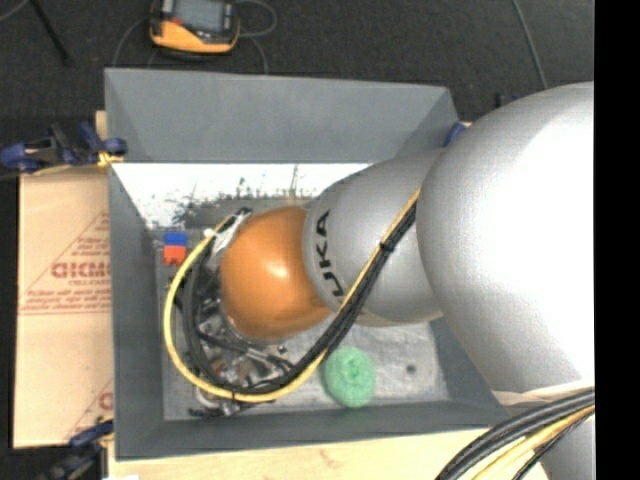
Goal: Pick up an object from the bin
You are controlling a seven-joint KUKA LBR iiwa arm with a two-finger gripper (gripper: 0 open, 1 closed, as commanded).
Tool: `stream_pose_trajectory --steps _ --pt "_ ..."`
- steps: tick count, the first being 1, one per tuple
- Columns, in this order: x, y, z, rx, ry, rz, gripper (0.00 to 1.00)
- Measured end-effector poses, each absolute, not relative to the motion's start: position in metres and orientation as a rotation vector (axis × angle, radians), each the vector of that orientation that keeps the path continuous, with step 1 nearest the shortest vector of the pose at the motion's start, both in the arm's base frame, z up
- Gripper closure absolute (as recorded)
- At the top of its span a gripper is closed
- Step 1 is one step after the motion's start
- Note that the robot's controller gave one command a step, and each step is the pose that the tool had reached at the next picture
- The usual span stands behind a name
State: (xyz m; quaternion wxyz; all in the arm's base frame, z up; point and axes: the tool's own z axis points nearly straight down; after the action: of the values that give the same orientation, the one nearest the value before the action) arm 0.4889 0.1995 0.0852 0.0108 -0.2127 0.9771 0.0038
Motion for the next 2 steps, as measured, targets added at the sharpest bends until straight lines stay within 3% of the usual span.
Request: stream_pose_trajectory --steps 2 --pt "0.4903 0.1974 0.0833 -0.672 3.046 0.017 1.00"
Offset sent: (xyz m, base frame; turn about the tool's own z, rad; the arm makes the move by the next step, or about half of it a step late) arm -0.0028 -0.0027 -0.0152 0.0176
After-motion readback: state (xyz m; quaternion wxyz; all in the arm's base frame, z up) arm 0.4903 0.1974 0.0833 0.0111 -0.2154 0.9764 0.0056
